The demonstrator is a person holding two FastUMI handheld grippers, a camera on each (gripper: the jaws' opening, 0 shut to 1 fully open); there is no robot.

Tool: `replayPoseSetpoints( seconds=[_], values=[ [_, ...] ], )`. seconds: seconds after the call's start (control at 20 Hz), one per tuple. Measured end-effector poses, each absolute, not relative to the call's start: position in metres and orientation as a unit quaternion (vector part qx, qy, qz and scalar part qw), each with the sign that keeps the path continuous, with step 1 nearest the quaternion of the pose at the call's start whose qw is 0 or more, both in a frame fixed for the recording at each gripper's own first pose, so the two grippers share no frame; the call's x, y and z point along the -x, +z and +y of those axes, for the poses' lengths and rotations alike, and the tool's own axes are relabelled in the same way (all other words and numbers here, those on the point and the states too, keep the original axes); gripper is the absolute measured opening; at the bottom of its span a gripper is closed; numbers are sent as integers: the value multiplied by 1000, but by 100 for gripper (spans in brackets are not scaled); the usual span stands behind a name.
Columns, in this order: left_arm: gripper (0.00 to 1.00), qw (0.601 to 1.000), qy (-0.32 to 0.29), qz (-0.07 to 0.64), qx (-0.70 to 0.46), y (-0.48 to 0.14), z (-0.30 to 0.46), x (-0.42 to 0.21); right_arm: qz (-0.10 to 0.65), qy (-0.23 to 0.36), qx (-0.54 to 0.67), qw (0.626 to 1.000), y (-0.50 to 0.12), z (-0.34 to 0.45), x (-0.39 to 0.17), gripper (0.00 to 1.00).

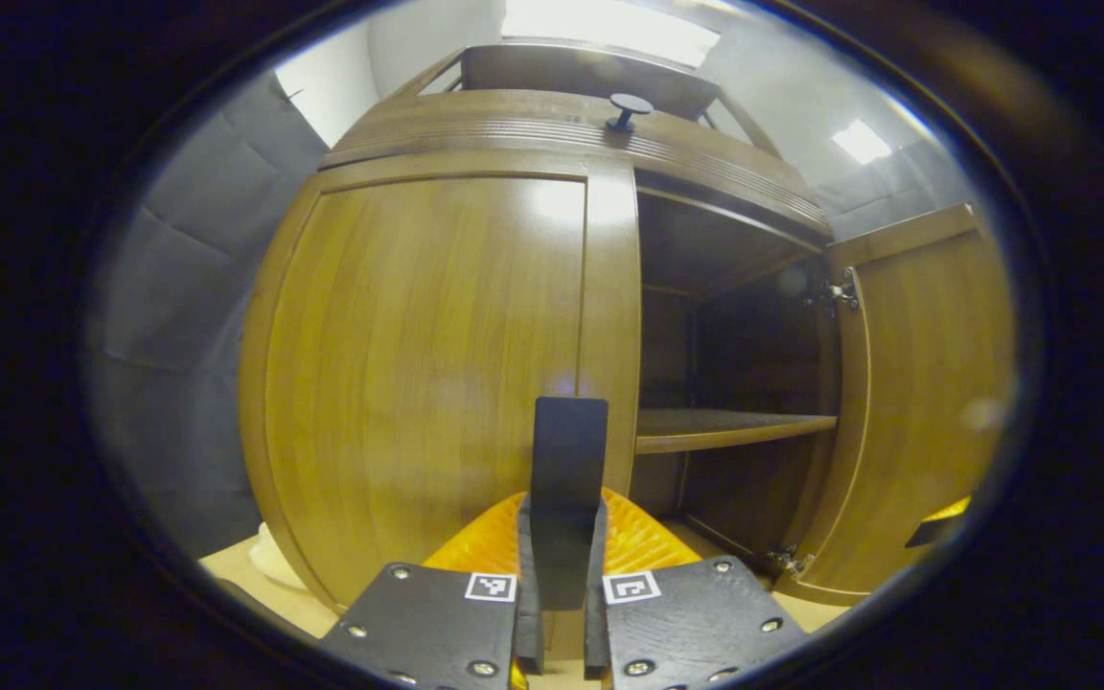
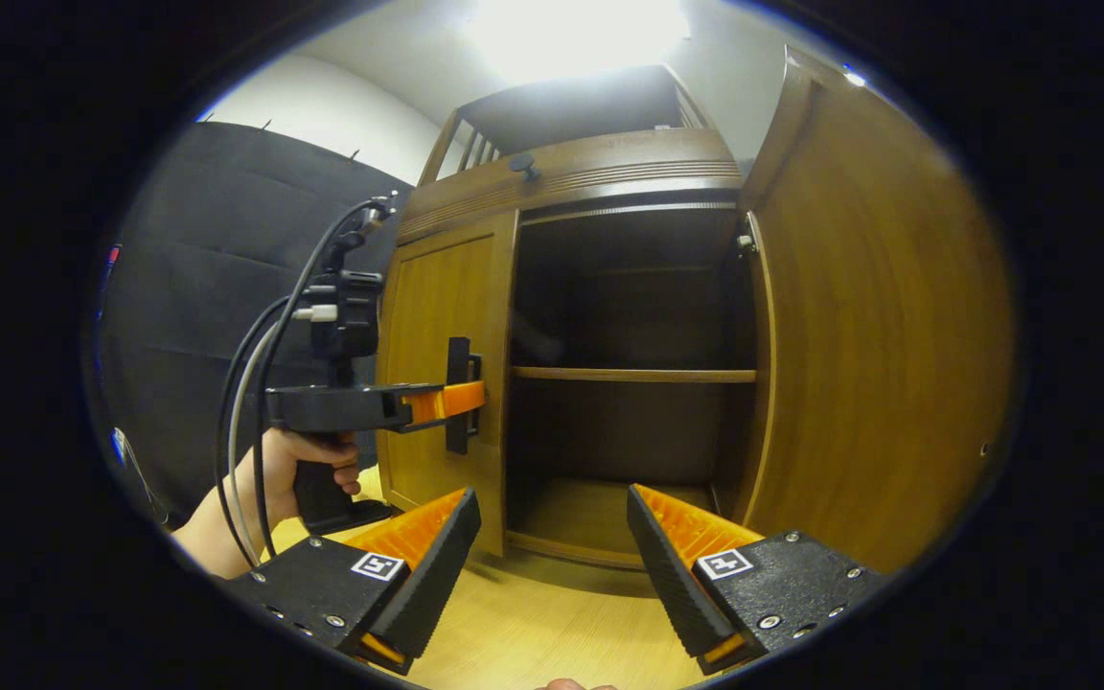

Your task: Open the right door of the double-door shoe cabinet with the right hand, and open the left door with the left hand.

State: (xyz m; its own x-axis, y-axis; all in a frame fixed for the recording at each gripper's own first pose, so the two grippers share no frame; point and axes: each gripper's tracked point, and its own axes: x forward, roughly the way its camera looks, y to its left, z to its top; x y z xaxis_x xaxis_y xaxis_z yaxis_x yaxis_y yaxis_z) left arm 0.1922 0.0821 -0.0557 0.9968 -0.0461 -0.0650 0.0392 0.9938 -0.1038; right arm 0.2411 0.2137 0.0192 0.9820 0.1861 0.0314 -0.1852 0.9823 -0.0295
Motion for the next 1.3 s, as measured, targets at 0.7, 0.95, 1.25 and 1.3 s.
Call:
replayPoseSetpoints(
  seconds=[0.7, 0.95, 1.25, 1.3],
  values=[
    [18, 996, -18, 9, 85, -34, 93, -179, 15, 125, -5, 992, 0, 250, -223, 95],
    [18, 995, -12, 4, 94, -31, 96, -177, 0, 91, 2, 996, 4, 243, -213, 95],
    [18, 996, 0, -6, 87, -31, 97, -174, 11, 78, -16, 997, -5, 247, -206, 95],
    [18, 996, 4, -7, 84, -32, 95, -176, 12, 75, -14, 997, -7, 247, -206, 95]
  ],
)
